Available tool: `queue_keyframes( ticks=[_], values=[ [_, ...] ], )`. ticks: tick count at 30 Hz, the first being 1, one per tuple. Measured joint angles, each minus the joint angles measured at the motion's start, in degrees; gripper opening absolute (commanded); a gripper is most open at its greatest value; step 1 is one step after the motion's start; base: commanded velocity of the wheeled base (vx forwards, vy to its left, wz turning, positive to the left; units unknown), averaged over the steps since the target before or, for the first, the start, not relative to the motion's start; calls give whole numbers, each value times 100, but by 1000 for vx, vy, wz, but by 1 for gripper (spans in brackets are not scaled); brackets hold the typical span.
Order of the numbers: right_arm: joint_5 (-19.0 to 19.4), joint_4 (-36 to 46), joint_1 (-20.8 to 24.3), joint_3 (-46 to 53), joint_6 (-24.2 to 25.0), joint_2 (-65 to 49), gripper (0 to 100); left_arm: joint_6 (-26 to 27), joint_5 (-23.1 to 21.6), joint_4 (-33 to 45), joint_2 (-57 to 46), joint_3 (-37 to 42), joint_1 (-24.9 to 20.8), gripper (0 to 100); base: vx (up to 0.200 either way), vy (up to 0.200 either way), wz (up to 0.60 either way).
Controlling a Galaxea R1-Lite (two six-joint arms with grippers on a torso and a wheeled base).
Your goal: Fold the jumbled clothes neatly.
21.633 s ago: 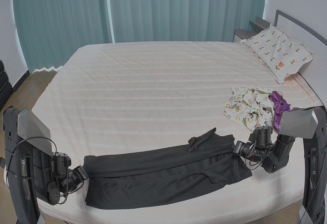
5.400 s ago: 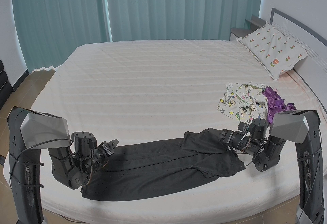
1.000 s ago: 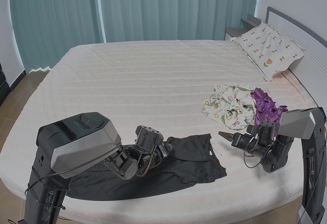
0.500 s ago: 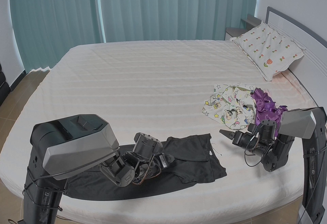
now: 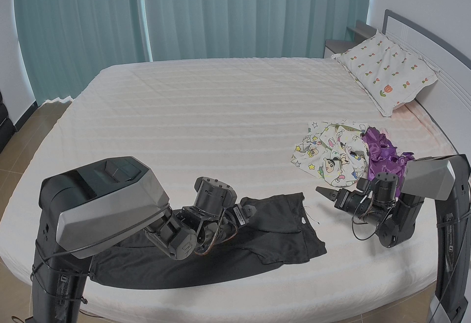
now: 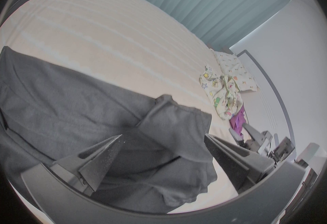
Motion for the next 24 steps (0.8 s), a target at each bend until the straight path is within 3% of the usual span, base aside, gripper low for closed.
queue_keyframes(
  ticks=[9, 14, 24],
  values=[
    [-6, 0, 20, 0, -2, 6, 100, -44, 329, 194, 318, -510, 67, 100, 0, 0, 0],
    [-2, 2, 20, -4, -2, 12, 100, -367, 391, 330, 358, -568, 78, 100, 0, 0, 0],
    [2, 2, 22, 5, -2, 12, 100, -505, 405, 462, 299, -564, 33, 100, 0, -180, 0]
  ],
)
